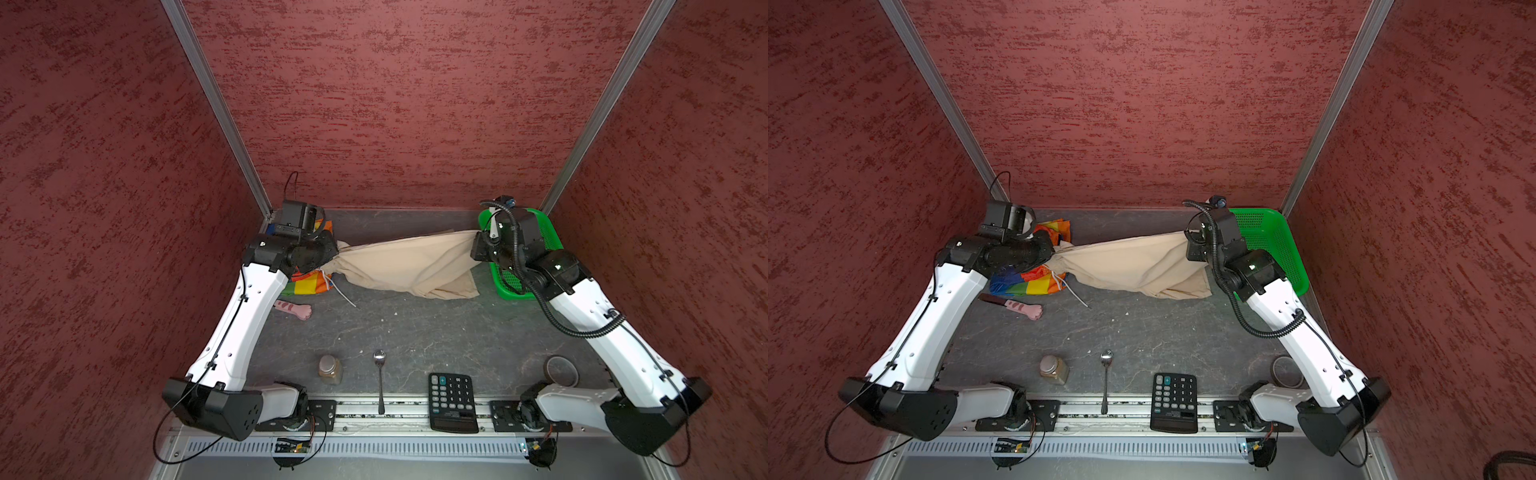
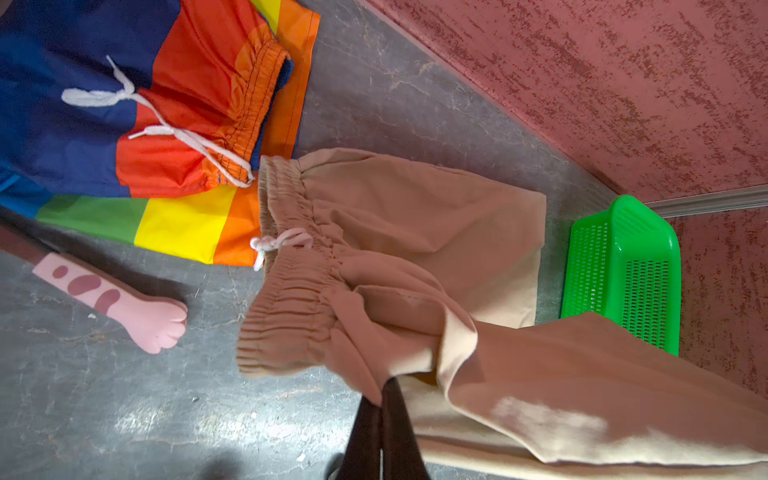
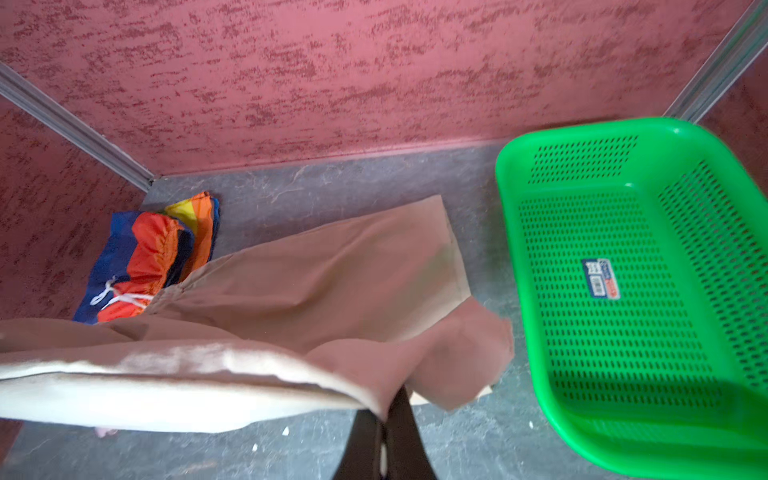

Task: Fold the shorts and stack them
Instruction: 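Lay the folded beige shorts flat with both grippers and release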

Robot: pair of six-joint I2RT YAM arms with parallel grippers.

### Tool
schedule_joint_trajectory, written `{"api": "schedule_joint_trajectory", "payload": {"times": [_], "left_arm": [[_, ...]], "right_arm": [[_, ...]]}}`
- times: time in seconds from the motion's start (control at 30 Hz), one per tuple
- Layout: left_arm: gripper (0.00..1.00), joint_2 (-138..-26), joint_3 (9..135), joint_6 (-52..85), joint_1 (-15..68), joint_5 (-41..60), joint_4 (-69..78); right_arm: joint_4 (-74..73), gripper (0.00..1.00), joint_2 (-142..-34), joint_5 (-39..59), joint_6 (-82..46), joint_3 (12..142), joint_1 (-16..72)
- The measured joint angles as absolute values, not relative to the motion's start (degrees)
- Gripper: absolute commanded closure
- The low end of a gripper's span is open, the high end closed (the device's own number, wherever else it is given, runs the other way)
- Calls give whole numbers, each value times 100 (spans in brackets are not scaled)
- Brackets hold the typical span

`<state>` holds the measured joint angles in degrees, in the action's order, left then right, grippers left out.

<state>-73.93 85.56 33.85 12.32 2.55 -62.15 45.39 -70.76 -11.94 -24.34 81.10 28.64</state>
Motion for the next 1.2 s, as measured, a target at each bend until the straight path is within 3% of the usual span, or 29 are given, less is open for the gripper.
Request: {"api": "schedule_joint_trajectory", "payload": {"times": [0.27,0.47,0.73,1.2], "left_arm": [[100,-7096,8267,3426,1232,180,-6320],[100,-7454,8228,3426,1166,106,-6149],[100,-8897,8425,3415,856,244,-5714],[100,-11406,10291,3354,751,416,-5395]], "right_arm": [[4661,100,-6770,-703,-2773,7800,2862],[4554,100,-7225,-827,-2687,7723,2840],[4252,100,-8849,-1059,-2263,7983,2563],[3636,100,-11039,-878,-1745,9389,1828]]}}
